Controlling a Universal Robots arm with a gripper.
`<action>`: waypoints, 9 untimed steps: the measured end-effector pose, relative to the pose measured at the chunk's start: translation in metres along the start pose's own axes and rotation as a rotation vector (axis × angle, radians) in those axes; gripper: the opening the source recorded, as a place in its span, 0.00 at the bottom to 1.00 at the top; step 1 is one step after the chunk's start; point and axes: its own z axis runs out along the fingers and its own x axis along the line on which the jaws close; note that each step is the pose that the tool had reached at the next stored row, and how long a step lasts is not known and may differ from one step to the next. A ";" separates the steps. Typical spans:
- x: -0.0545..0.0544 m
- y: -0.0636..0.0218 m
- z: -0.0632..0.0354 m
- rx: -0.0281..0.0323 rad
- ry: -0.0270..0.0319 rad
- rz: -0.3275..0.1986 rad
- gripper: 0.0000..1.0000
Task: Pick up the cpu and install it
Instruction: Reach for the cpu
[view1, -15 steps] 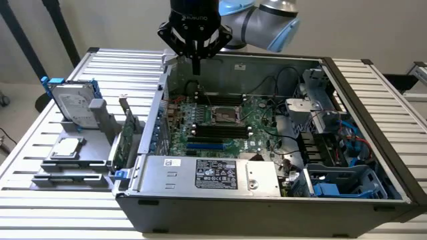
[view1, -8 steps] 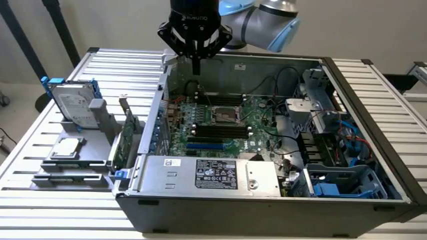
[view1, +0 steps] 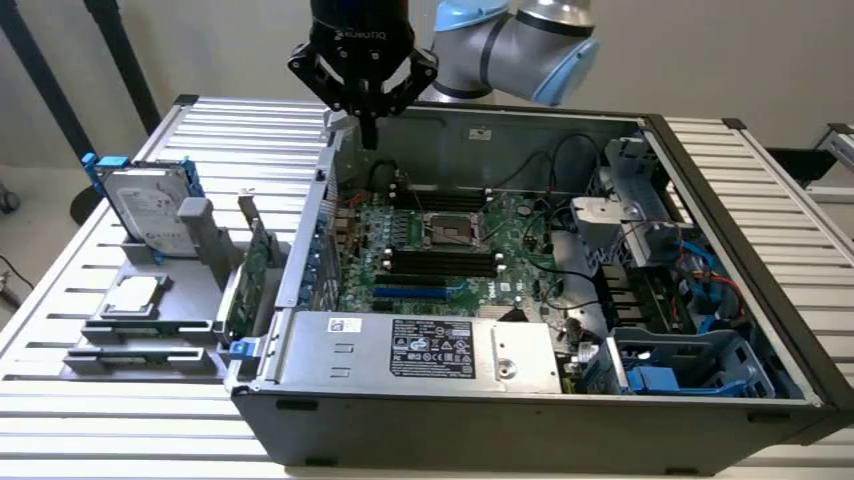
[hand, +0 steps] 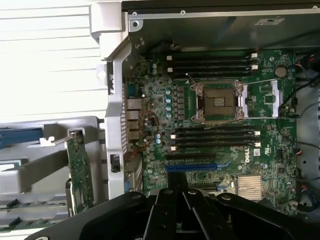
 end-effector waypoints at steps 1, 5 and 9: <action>0.004 -0.0003 -0.0001 -0.0001 0.0000 0.000 0.11; 0.022 -0.0016 -0.0003 0.0000 0.0000 0.000 0.11; 0.041 -0.0029 -0.0003 0.0000 -0.0001 0.000 0.11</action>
